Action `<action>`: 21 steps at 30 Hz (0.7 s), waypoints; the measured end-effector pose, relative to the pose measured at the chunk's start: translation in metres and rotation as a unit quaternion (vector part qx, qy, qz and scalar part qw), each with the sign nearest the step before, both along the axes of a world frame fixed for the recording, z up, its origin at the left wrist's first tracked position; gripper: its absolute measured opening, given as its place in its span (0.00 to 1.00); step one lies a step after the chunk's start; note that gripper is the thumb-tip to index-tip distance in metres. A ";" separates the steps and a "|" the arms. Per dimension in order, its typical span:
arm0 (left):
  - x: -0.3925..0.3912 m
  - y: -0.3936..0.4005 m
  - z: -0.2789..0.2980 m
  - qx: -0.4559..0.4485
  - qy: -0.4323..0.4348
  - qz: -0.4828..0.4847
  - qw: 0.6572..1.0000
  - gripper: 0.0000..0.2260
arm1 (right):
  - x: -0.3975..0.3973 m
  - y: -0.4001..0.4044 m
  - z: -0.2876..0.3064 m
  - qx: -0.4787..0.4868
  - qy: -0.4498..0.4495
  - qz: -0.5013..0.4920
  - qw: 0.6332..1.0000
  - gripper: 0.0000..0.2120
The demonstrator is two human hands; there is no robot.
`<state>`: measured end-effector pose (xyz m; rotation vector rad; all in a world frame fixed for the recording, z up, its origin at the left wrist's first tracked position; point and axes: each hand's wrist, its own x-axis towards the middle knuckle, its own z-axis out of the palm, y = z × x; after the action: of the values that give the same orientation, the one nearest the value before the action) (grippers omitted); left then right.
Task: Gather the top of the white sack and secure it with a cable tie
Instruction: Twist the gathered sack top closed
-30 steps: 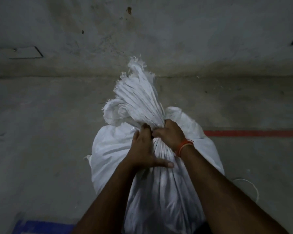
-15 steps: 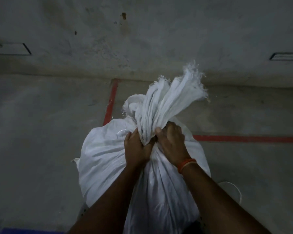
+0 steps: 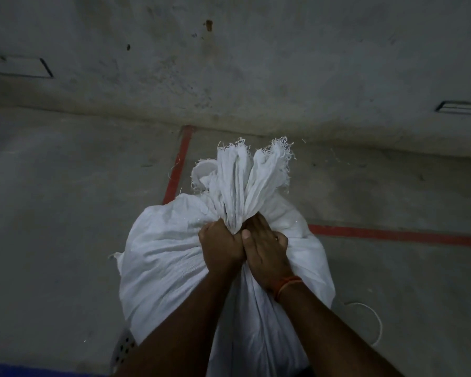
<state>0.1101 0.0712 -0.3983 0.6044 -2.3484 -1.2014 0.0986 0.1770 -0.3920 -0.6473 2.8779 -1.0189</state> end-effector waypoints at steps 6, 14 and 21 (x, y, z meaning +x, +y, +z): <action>-0.002 0.000 -0.003 -0.013 -0.031 0.010 0.999 0.26 | -0.004 0.001 -0.006 0.003 0.001 -0.002 1.000 0.30; 0.004 0.004 0.009 0.026 -0.040 0.028 0.998 0.25 | -0.004 0.004 0.003 0.010 -0.003 0.004 1.000 0.26; 0.015 0.001 0.041 0.003 -0.053 0.001 0.999 0.39 | -0.006 0.025 0.036 -0.033 0.005 -0.063 0.997 0.23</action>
<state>0.1255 0.0724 -0.3577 0.6870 -2.4323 -1.2030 0.0928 0.2024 -0.3556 -0.4802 2.9381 -1.1337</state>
